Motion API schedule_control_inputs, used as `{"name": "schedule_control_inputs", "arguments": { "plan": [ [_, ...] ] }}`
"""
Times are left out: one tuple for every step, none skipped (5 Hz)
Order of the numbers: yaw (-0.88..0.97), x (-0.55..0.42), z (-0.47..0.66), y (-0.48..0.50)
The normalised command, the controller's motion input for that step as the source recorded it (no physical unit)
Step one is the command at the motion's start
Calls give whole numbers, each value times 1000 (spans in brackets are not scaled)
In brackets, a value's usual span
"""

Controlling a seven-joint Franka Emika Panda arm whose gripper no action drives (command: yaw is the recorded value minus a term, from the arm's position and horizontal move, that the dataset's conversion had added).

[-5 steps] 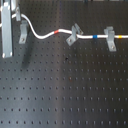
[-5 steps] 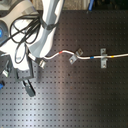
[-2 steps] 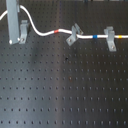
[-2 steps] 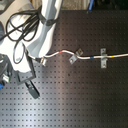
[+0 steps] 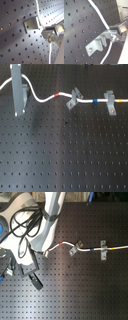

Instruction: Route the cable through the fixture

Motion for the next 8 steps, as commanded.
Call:
{"name": "schedule_control_inputs", "arguments": {
  "plan": [
    [0,-298,297,33],
    [0,-288,249,145],
    [0,-301,248,162],
    [0,-205,270,157],
    [0,-233,307,143],
    [0,-238,283,179],
    [0,-242,275,173],
    [9,-276,199,214]
  ]
}}
